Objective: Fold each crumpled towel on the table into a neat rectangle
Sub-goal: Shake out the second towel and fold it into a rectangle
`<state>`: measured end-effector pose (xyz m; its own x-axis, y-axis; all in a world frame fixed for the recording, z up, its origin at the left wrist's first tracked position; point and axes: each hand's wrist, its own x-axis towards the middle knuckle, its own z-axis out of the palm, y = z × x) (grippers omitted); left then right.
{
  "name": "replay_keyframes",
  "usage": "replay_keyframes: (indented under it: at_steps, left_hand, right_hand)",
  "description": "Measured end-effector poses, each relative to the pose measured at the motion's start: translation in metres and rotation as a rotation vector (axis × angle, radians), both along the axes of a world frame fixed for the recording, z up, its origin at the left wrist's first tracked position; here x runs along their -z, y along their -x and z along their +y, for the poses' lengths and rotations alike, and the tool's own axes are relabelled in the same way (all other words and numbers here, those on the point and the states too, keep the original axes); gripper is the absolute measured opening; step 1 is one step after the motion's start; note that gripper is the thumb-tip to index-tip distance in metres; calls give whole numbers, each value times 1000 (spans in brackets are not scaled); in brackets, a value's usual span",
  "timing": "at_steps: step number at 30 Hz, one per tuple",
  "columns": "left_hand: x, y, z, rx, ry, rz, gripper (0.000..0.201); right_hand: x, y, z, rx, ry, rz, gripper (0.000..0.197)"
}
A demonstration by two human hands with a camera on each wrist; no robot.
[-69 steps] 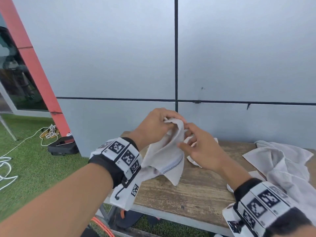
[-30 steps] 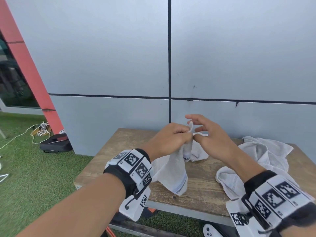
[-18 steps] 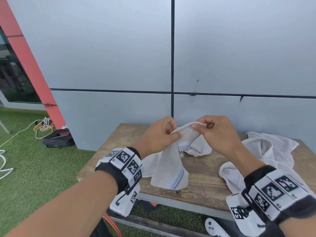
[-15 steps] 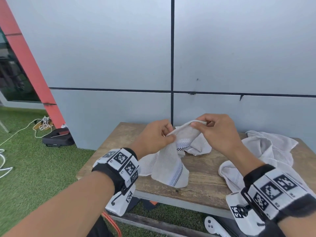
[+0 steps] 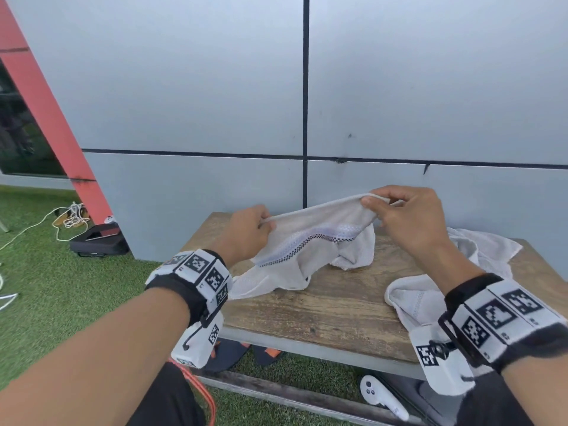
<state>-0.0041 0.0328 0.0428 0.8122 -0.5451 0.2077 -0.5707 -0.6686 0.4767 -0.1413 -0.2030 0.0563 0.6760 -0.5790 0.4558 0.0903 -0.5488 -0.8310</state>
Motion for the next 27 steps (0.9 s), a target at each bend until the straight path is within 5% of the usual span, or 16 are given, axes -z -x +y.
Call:
replay_keyframes:
  at_steps: [11,17,23,27]
  left_hand:
    - [-92,-33,35,-142,108,-302,19]
    - [-89,-28,55,-211,218,-359,24]
    - [-11,-34,67,-177,121,54,37]
    - [47,-36,64,5,-210,327,36]
  right_hand:
    - [-51,-3,-8,82,100,-179,10]
    - [-48,1,-4,46,-45,-277,5]
    - [22,-14,-15,-173,-27,297,17]
    - [75,-37,-16,-329,28,639,21]
